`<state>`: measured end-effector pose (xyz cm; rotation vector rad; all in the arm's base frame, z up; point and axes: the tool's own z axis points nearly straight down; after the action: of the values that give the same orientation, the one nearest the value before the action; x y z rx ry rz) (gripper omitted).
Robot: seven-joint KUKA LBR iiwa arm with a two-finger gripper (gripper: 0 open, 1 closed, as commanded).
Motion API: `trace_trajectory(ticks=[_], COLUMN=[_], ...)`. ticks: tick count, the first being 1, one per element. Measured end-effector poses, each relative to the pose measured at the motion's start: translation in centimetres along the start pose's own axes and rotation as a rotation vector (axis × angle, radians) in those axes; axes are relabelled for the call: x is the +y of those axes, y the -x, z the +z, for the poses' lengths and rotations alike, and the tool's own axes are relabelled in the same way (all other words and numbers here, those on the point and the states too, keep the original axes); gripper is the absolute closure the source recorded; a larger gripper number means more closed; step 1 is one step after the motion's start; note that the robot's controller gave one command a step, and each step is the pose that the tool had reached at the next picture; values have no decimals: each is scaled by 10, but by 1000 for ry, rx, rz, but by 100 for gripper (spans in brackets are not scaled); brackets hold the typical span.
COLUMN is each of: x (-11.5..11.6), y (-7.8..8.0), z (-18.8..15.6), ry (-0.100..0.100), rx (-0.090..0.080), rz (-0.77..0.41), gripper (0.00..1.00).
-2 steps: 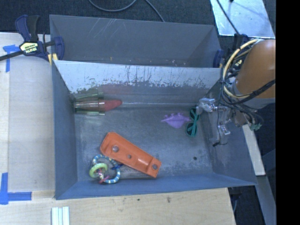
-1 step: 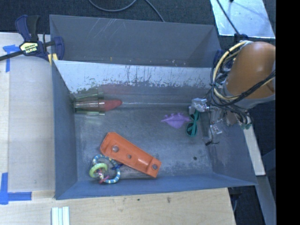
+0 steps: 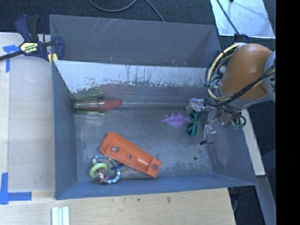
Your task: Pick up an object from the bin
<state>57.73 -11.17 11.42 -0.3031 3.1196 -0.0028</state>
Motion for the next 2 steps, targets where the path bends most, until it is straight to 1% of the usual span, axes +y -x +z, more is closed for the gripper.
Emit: trace_trajectory(ticks=[1, 2], x=[-12, -13], y=[16, 28], z=[20, 30], ry=[-3, -3], rx=[-4, -4], rz=[-250, -409], gripper=[0, 0])
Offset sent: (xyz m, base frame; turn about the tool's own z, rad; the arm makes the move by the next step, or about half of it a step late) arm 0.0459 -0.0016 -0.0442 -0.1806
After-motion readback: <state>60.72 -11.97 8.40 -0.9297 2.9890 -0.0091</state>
